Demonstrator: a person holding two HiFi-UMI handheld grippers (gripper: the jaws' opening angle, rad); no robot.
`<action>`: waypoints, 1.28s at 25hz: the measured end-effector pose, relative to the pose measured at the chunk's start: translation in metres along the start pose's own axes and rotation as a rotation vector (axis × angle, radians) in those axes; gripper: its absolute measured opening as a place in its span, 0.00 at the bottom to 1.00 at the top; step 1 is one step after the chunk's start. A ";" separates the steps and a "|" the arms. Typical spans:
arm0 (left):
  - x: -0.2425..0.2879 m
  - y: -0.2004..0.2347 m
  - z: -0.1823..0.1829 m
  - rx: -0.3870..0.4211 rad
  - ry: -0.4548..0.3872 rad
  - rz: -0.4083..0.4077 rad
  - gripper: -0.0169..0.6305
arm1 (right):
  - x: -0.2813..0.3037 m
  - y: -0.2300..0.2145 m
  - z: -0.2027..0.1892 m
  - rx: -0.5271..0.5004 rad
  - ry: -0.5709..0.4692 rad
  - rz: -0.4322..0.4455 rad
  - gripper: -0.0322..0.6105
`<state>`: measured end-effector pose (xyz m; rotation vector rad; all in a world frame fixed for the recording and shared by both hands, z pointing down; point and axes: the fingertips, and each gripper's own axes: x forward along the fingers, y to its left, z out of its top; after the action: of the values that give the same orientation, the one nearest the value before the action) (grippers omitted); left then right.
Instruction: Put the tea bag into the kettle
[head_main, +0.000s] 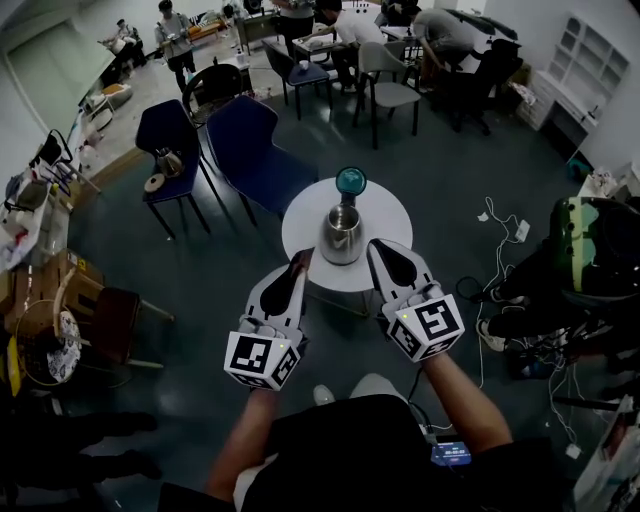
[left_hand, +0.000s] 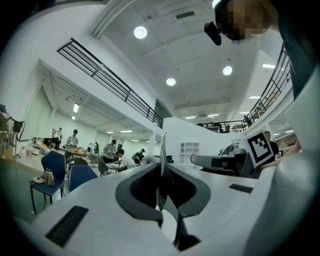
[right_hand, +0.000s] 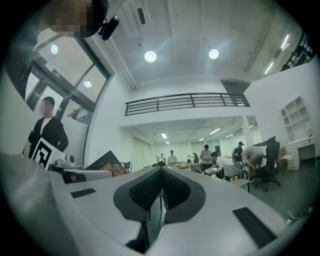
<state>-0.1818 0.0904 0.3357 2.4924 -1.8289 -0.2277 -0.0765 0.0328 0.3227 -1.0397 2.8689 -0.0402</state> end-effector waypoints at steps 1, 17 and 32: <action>0.000 0.001 -0.001 -0.004 0.002 -0.002 0.08 | -0.001 0.001 -0.002 0.000 0.004 -0.004 0.08; 0.030 0.001 -0.016 -0.038 0.016 -0.035 0.08 | 0.009 -0.031 -0.013 -0.013 0.049 -0.051 0.08; 0.110 0.008 -0.032 -0.043 0.049 -0.001 0.08 | 0.052 -0.106 -0.019 0.020 0.061 -0.028 0.08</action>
<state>-0.1527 -0.0186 0.3576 2.4476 -1.7853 -0.2026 -0.0502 -0.0825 0.3438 -1.0929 2.9017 -0.1039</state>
